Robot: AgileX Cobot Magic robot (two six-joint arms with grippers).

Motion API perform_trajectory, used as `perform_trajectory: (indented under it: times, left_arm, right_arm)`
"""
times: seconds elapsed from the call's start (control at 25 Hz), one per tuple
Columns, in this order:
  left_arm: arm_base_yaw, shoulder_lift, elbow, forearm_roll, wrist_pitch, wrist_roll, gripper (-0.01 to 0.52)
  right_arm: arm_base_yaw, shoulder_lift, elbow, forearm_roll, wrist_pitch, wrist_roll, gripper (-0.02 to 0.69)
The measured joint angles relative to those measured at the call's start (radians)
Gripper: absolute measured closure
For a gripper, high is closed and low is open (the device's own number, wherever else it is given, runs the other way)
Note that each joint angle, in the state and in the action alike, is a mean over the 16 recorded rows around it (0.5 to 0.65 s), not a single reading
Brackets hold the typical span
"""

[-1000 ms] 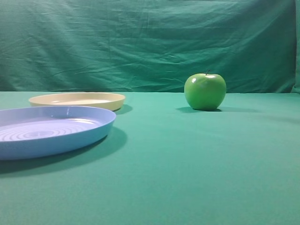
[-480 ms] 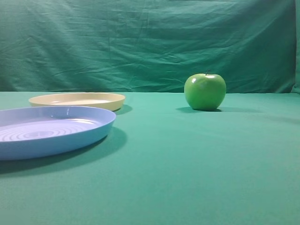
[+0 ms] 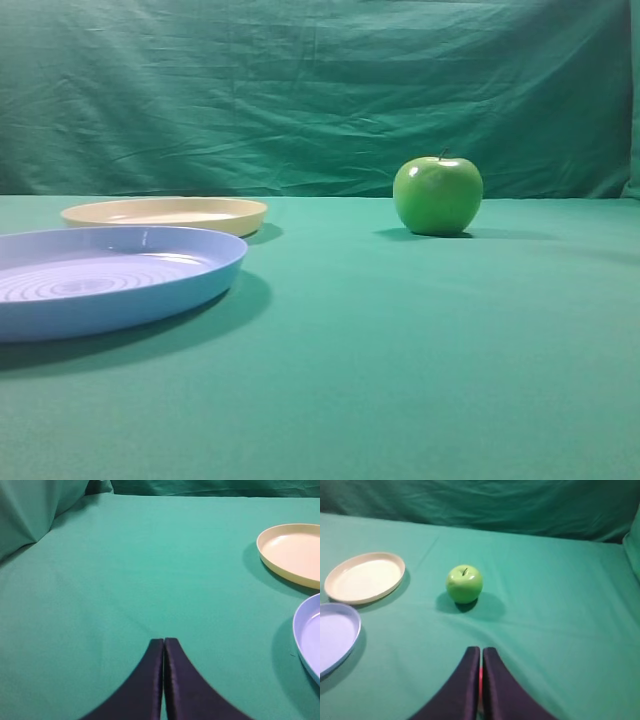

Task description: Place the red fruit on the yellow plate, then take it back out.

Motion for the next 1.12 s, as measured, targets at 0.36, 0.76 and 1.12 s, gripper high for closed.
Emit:
perform_trajectory:
  times: [0.36,0.76,1.12]
  left_arm:
    - [0.000,0.000,0.000,0.000,0.000,0.000,0.514]
    - [0.000,0.000,0.000,0.000,0.000,0.000,0.514]
    - [0.000,0.000,0.000,0.000,0.000,0.000,0.514]
  right_arm:
    - [-0.149,-0.147,0.290,-0.011,-0.275,-0.002,0.665]
    - [-0.223,-0.226,0.518,-0.012,-0.381,-0.006,0.665]
    - [-0.229,-0.232,0.604,-0.008,-0.412,-0.011,0.665]
